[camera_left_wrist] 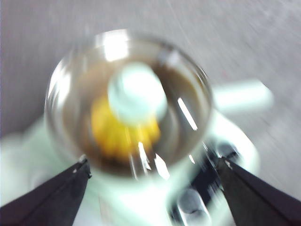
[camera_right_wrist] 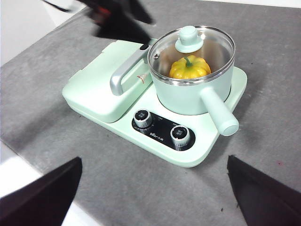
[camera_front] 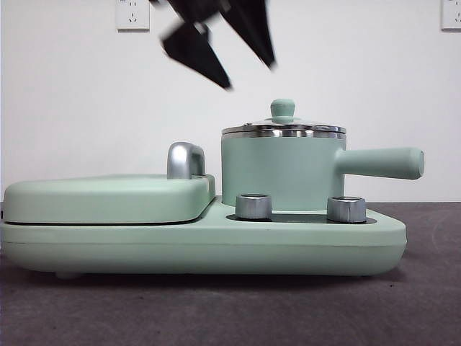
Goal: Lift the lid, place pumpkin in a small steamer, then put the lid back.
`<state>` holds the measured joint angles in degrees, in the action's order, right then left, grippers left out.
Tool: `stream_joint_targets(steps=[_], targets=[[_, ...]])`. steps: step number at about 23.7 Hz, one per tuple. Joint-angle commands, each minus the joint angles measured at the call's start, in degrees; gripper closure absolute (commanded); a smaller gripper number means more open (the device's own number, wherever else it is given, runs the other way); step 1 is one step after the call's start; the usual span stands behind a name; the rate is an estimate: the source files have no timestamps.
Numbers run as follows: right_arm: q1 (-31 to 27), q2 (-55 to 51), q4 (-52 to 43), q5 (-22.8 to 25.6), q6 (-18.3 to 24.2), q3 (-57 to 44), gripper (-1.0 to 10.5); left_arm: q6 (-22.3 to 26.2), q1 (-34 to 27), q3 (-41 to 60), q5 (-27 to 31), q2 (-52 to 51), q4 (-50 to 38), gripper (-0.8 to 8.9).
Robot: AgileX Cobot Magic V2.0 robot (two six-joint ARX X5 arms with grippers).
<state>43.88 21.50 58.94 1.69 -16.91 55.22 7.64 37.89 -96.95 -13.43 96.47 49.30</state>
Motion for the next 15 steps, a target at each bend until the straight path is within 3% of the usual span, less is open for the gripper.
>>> stream_joint_targets(steps=[1, 6, 15], targets=[[0.52, 0.13, -0.59, -1.44, -0.68, 0.48, 4.6, -3.04, -0.02, -1.03, -0.11, -2.91, 9.51, 3.77], [0.52, 0.13, -0.59, -3.63, -0.63, 0.33, 4.6, -5.95, -0.04, 0.28, -0.11, -12.26, 21.44, 3.77], [0.52, 0.13, -0.59, -3.89, -0.63, 0.33, 4.6, -10.58, -0.07, 17.97, -0.09, -32.48, 15.08, 3.77]])
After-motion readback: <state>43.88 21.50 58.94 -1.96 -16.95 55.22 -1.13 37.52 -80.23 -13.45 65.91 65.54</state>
